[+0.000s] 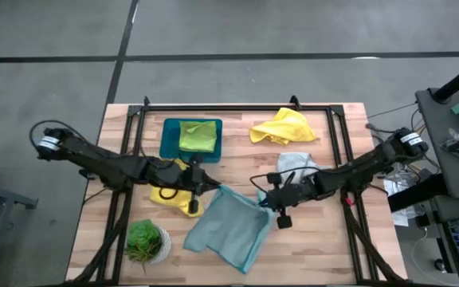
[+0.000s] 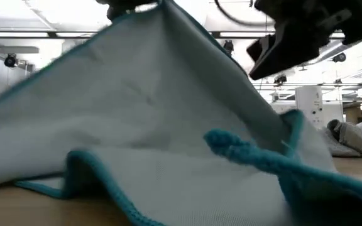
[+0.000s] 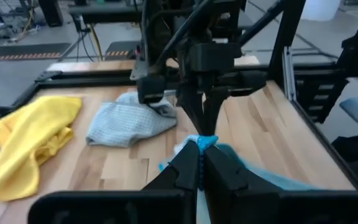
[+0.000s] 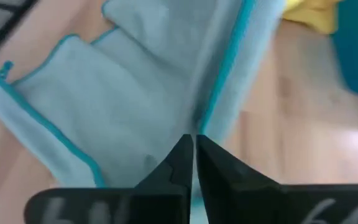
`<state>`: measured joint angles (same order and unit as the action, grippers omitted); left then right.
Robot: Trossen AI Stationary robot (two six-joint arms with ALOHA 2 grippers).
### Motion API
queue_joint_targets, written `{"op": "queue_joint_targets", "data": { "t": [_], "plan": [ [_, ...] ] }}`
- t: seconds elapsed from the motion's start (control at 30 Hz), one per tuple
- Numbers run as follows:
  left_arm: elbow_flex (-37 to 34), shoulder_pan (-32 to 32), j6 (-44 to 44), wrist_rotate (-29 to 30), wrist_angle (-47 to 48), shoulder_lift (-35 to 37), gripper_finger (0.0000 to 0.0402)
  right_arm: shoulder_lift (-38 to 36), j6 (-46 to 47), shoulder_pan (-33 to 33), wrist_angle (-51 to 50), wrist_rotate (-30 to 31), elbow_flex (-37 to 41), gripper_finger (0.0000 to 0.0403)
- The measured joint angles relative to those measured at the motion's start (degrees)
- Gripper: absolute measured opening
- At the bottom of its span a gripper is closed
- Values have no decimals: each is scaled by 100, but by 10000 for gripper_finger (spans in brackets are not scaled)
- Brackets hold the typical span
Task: Fold microfiber towels
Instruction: Fold the blue microfiber towel
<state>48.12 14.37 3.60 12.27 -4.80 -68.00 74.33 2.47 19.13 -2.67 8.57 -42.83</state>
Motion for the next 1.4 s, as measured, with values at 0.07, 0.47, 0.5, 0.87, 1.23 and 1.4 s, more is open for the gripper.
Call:
{"op": "queue_joint_targets", "data": {
  "t": [0.07,0.47,0.5,0.87,1.23,1.4],
  "plan": [
    [34,0,-2,0,289,248,0,-169,-159,-1,-654,333,-258,9],
    [55,186,1518,-49,2071,765,0,-503,-475,-4,-1926,1095,-819,8],
    [25,233,1691,-74,2168,707,0,-470,-402,-4,-1907,1094,-768,8],
    [2,463,2468,-68,2132,161,0,797,923,-152,-200,349,-364,46],
    [2,470,2463,-54,1987,163,0,2086,1299,-970,-60,1125,-1094,129],
    [2,484,2463,-28,1986,163,0,2426,905,-1236,-78,824,-1307,143]
  ]
}}
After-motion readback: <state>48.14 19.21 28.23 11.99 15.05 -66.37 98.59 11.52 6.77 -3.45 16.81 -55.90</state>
